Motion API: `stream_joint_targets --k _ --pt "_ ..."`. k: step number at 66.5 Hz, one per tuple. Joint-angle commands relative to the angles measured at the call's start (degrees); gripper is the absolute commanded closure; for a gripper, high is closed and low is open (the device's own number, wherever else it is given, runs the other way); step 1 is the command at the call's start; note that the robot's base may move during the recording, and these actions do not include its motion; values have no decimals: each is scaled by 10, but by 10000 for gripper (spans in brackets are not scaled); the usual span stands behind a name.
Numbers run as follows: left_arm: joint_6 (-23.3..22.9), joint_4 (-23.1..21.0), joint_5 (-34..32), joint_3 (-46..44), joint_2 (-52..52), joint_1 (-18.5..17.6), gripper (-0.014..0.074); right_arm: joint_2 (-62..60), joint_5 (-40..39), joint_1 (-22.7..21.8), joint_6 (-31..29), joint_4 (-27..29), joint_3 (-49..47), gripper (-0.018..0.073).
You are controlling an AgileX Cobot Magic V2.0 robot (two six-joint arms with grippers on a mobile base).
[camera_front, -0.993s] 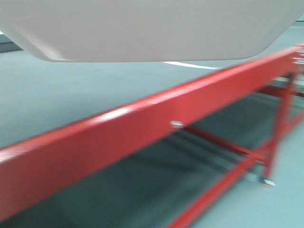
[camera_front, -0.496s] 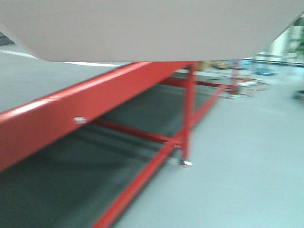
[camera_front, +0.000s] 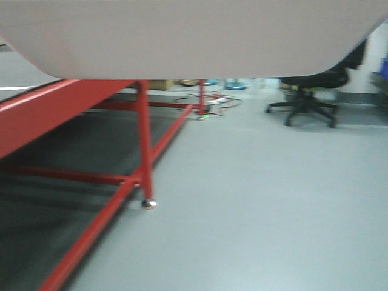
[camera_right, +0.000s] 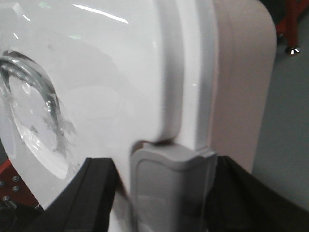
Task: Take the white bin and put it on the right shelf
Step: 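Drive past the red table while holding the bin aloft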
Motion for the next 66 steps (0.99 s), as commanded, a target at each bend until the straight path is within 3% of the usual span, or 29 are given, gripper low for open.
stream_joint_targets --k 1,66 --pt "6 -109 30 -19 -11 -10 386 -9 60 8 -5 104 -20 130" --pt "6 -109 30 -19 -11 -10 386 -14 60 8 -5 104 -20 130"
